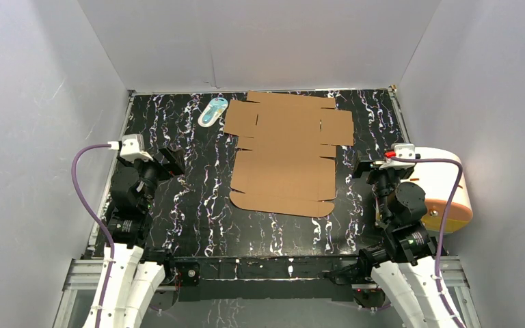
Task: Fold the paper box
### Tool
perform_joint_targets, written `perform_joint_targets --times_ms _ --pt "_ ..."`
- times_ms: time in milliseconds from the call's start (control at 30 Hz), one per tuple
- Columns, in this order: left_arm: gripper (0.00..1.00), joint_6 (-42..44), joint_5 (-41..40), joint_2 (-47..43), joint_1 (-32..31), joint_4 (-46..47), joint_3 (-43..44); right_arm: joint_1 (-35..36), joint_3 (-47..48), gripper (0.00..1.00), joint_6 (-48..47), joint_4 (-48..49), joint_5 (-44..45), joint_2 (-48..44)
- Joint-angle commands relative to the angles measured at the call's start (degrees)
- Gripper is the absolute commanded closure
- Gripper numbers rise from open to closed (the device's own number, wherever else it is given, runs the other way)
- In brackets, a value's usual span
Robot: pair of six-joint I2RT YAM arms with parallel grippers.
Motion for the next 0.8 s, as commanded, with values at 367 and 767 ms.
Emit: perform_joint_targets --times_ms 367,767 --pt "0.04 -3.3 0.0 2.1 0.1 2.7 1.0 0.2 -0.2 0.01 0.2 5.4 -1.3 -3.4" --pt "0.04 -10.6 13.4 11.6 0.1 -5.2 5.6 0.3 0.1 0.01 3.1 5.6 -7.2 -1.1"
